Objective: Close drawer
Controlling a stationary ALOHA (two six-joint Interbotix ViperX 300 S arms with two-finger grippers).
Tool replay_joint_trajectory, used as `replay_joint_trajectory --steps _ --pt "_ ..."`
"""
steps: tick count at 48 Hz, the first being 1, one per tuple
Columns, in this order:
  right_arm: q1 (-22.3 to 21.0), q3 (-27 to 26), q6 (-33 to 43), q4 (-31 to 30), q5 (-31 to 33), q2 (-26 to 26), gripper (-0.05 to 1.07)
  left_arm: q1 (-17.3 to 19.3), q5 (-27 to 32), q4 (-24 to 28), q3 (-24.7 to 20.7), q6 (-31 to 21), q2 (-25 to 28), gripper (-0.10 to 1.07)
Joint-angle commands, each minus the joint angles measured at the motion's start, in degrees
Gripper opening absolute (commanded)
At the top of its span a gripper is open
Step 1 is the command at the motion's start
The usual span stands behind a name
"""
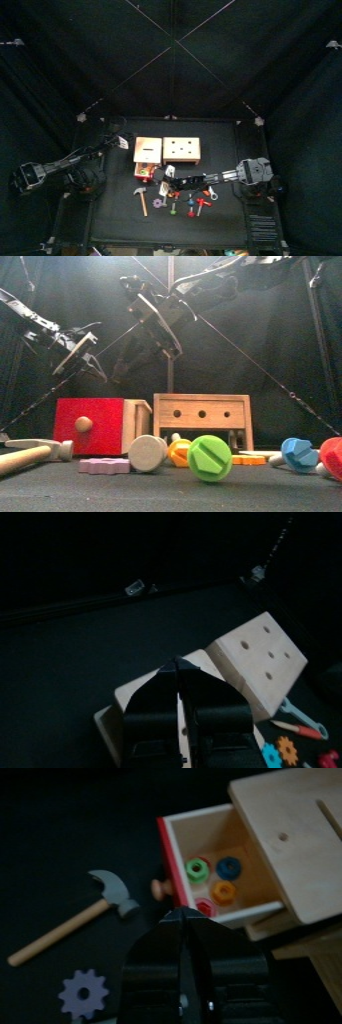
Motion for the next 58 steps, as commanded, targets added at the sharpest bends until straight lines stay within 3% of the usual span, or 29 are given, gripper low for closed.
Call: replay_joint_trajectory --steps 1,14,26,38,58 --pt "-0.70 -2.29 0.00 -0.18 -0.97 0.09 0.35 0.35 0.09 -0.79 -3.96 0.09 4.13 0.28" --pt "-0.70 -5.27 0.09 0.26 -0.88 3.60 0.34 0.62 2.29 -0.97 -10.28 0.00 15.64 0.28" --pt "-0.62 -6.42 0.00 1.76 -0.44 4.75 0.33 1.05 6.94 -1.05 -13.45 0.00 20.74 0.28" --pt "-0.88 -7.03 0.09 1.76 -0.26 5.98 0.26 0.79 10.37 -0.97 -14.77 0.09 22.41 0.28" --pt "-1.85 -7.82 0.00 2.90 3.87 7.21 0.26 0.70 10.63 0.53 -14.33 0.35 22.24 0.28"
